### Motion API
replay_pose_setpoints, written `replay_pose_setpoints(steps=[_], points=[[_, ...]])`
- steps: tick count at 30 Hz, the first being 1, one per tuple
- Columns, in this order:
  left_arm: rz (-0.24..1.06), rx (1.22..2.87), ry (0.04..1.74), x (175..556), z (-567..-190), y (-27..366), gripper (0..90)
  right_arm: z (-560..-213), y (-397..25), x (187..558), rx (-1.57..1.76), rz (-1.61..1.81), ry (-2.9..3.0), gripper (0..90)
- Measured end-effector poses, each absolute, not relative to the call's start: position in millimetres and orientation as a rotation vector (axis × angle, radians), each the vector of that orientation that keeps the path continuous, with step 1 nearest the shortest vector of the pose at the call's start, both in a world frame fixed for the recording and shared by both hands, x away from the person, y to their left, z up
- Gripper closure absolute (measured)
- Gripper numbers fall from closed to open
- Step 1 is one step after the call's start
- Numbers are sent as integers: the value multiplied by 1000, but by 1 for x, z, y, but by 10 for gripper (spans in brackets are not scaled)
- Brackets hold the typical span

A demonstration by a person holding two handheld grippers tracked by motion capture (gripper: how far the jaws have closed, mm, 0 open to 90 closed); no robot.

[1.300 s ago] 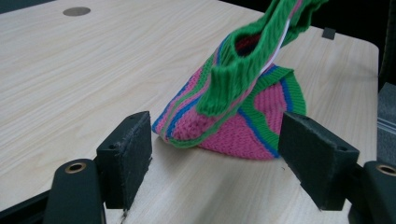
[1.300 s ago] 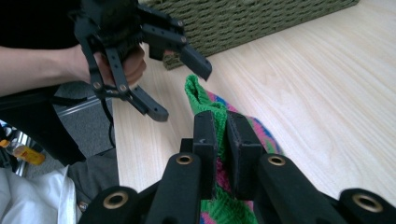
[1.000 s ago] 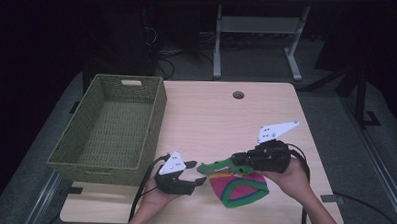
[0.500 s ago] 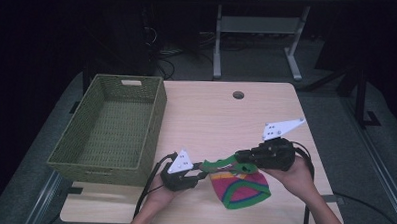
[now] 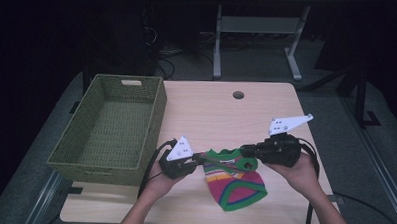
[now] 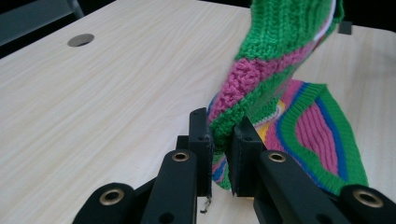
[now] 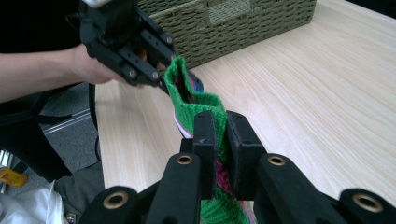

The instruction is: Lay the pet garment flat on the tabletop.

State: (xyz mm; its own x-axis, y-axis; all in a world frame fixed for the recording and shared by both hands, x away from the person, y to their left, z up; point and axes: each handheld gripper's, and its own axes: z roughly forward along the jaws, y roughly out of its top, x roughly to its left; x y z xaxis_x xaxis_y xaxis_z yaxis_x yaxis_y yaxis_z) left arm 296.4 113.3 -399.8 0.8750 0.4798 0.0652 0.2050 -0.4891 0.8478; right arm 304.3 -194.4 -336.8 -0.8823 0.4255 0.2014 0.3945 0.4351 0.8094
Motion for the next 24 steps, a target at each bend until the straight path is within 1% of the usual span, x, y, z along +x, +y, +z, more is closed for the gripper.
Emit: replay_pose_setpoints(steps=[8,15,19,24], points=[[362,2146,546,321,-391,107,811,-343,-195,321,822,1413,2596,827],[353,2179,607,345,-400,96,807,-356,-198,343,912,1329,2587,826],[376,2199,635,357,-410,89,805,-365,-197,353,931,1220,2568,826],[392,2216,658,365,-418,83,801,-372,-198,365,977,1200,2560,826]])
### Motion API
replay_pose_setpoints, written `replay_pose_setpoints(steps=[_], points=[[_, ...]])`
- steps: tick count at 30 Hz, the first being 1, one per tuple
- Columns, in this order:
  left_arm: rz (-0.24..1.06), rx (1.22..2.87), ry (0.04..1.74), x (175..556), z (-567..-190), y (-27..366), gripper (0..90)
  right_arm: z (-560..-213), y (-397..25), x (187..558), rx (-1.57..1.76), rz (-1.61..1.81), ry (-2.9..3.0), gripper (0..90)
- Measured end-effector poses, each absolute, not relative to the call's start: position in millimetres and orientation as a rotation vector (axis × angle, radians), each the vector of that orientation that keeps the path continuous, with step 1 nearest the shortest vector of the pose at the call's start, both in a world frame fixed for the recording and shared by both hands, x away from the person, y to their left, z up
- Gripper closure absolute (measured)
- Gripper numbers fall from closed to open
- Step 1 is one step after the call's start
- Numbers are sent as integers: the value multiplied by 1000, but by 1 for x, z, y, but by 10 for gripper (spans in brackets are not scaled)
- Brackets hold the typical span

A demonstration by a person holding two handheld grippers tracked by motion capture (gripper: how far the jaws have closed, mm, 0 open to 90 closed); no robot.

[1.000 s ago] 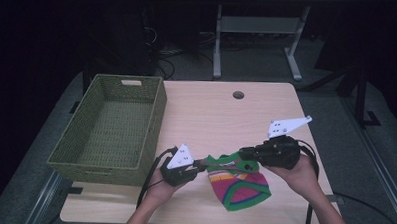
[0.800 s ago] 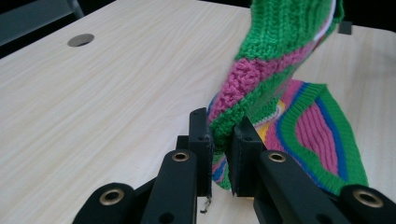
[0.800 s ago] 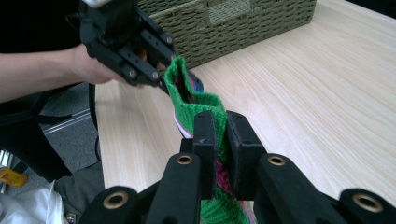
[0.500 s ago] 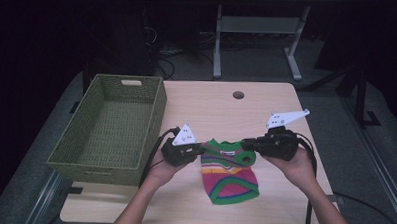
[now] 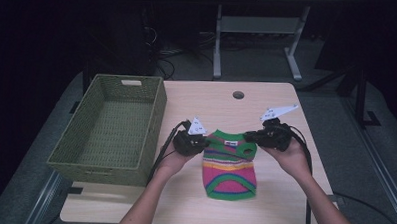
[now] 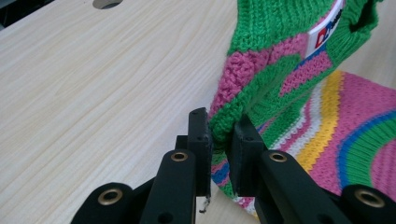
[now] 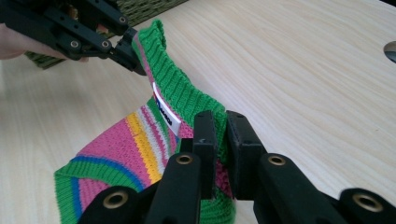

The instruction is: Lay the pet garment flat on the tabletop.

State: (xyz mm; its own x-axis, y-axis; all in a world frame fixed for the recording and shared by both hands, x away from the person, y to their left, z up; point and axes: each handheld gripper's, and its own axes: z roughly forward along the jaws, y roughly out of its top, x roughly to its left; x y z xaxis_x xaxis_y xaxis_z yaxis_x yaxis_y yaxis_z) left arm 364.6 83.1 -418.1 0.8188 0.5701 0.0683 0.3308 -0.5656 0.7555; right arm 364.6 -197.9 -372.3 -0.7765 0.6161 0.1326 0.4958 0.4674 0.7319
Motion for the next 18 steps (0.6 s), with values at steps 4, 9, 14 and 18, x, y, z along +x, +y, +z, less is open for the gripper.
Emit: replay_pose_setpoints(steps=[4,9,14,18], points=[[384,2203,690,372,-421,80,798,-374,-200,373,992,1203,2545,826],[388,2210,688,379,-423,74,798,-375,-202,381,1022,1176,2527,824],[392,2219,705,387,-427,69,798,-375,-206,393,1027,1186,2520,823],[405,2218,723,390,-431,66,798,-380,-208,405,1055,1197,2504,822]])
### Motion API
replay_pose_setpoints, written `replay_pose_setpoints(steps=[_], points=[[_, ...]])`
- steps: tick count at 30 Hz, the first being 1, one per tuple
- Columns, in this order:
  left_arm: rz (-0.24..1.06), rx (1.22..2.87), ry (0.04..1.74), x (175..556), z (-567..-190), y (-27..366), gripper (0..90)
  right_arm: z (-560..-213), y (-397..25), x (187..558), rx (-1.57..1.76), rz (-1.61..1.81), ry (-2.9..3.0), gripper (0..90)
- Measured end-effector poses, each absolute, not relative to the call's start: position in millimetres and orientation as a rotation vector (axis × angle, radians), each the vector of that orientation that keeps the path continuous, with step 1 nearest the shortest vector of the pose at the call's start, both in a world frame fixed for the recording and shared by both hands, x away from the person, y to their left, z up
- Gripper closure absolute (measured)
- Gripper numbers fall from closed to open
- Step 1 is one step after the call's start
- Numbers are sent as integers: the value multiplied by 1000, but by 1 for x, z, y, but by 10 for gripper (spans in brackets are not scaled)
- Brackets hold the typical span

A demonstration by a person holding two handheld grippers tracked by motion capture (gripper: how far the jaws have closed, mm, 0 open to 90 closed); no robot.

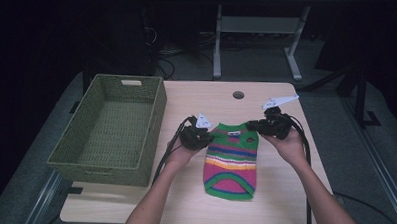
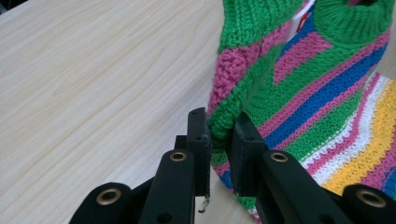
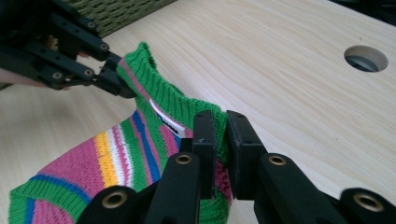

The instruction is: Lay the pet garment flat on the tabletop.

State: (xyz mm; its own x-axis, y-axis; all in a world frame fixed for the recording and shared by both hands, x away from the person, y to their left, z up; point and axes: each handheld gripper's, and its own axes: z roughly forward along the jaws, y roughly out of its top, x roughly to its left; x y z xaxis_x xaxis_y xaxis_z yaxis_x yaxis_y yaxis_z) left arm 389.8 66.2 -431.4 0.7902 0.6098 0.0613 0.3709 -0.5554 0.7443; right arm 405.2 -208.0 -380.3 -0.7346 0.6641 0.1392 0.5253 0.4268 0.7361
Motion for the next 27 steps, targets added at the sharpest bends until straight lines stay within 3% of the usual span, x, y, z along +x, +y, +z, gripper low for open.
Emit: replay_pose_setpoints(steps=[14,27], points=[[433,2274,717,393,-434,57,813,-406,-213,432,1133,1158,2511,820],[468,2279,756,402,-431,62,791,-400,-200,451,1140,1117,2508,806]])
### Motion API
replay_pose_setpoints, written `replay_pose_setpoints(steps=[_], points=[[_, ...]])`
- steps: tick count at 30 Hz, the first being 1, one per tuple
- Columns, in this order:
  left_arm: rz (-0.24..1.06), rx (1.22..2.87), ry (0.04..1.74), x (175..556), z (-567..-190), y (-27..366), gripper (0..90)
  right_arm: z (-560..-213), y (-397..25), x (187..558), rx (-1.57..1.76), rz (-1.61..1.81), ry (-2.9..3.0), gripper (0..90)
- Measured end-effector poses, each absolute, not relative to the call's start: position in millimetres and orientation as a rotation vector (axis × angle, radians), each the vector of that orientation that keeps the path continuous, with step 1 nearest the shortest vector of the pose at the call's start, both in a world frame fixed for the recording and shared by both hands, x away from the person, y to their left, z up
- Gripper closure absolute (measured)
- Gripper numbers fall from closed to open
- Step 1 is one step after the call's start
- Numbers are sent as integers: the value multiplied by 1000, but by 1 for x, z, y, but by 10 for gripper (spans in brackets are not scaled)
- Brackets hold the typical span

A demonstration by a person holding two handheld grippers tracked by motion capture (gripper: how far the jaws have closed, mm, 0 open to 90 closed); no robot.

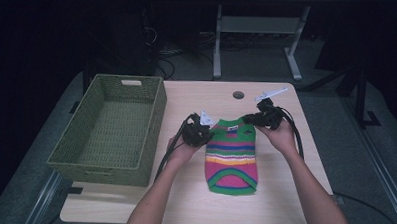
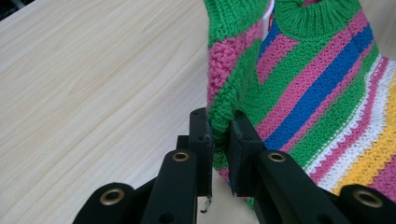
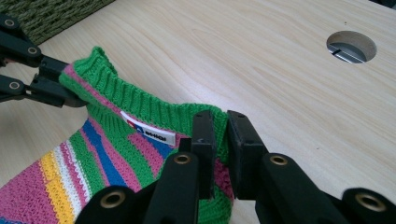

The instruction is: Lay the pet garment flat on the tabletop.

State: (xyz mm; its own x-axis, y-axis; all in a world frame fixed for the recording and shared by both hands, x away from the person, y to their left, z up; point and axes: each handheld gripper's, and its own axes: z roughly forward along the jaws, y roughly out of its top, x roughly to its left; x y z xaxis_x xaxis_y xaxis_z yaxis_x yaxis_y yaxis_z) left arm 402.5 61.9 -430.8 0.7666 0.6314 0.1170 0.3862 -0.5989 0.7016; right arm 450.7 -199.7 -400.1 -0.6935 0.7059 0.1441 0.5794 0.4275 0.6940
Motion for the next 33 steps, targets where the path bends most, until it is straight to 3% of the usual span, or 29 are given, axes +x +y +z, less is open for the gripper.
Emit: replay_pose_setpoints(steps=[1,4,6,9,13,17,21,33], points=[[472,2268,769,404,-431,62,742,-400,-199,451,1148,1107,2508,785],[466,2249,820,406,-432,65,631,-402,-199,453,1163,1049,2460,574],[498,2259,847,406,-433,66,546,-403,-202,453,1176,1055,2455,508],[488,2250,866,404,-433,66,526,-406,-205,451,1200,1075,2481,491],[448,2273,833,399,-437,63,573,-413,-206,442,1163,1057,2546,532],[369,2315,768,394,-441,57,720,-421,-206,430,1146,1085,2652,710],[337,2369,724,393,-446,50,812,-433,-202,426,1129,976,2720,803],[355,2425,721,392,-455,45,812,-455,-202,430,1216,951,2737,798]])
